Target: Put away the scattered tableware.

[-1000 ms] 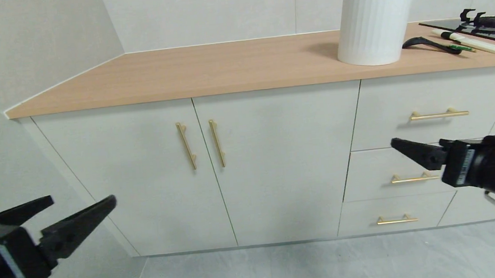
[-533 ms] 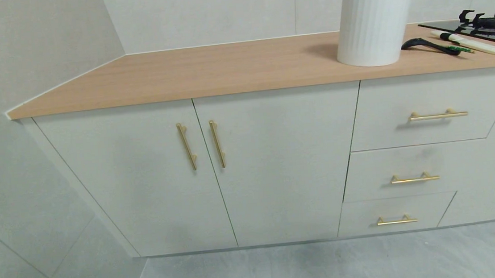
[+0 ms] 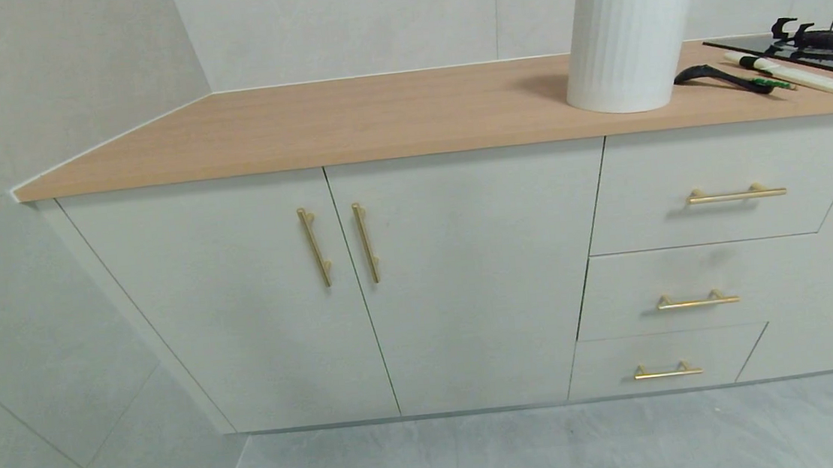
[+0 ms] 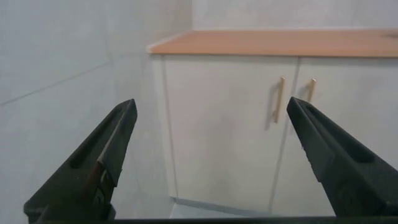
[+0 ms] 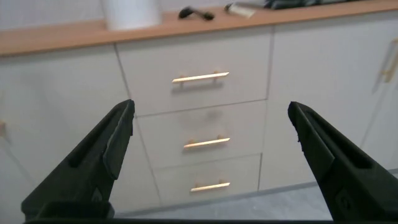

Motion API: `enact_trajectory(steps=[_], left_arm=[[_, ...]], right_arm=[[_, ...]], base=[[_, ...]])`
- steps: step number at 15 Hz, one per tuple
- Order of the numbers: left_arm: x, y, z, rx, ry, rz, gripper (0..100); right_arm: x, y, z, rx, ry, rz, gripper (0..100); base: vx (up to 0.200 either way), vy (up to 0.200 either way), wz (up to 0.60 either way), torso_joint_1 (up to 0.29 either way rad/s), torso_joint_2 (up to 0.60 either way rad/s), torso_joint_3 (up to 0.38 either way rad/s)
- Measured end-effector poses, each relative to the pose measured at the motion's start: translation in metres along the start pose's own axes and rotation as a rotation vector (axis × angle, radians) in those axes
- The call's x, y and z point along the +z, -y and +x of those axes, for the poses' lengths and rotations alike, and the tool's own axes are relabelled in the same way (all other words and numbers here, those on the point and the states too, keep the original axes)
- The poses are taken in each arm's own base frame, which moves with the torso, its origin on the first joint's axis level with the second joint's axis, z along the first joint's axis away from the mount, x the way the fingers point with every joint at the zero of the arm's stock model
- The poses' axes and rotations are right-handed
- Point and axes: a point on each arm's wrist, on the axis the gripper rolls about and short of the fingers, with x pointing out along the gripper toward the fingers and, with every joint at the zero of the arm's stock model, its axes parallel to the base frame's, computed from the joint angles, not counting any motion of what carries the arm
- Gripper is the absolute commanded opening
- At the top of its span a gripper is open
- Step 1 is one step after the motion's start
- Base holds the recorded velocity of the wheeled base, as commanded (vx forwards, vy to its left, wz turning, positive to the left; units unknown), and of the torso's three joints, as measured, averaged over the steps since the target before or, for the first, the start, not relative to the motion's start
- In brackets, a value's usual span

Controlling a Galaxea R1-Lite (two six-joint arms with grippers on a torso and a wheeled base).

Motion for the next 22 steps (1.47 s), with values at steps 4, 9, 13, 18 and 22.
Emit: enact_trajectory(steps=[4, 9, 13, 18, 22], left_arm=[[-0.016, 0.001, -0.004, 0.035, 0.0, -0.004, 100], [-0.061, 0.008, 0.016, 0.033, -0.048, 0.009, 100], [-0.107, 0.015, 0.027, -0.031, -0.072, 0.03, 100], [-0.134, 0.018, 0.025, -0.147, -0.248, 0.019, 100], [-0.139, 0.021, 0.023, -0.255, -0.29, 0.02, 100]], right_arm=[[-0.004, 0.001, -0.011, -0.062, 0.045, 0.0, 100], [-0.051, -0.004, -0.017, -0.071, -0.042, -0.059, 100], [-0.092, -0.006, -0.012, 0.068, -0.149, -0.075, 100], [-0.105, -0.006, -0.014, 0.133, -0.254, -0.083, 100], [-0.106, -0.006, -0.014, 0.143, -0.257, -0.088, 100]], base=[[0.0, 0.0, 0.0, 0.0, 0.0, 0.0], [0.0, 0.0, 0.0, 0.0, 0.0, 0.0], [0.0, 0.0, 0.0, 0.0, 0.0, 0.0], [0.0, 0.0, 0.0, 0.0, 0.0, 0.0], [0.0, 0.0, 0.0, 0.0, 0.0, 0.0]])
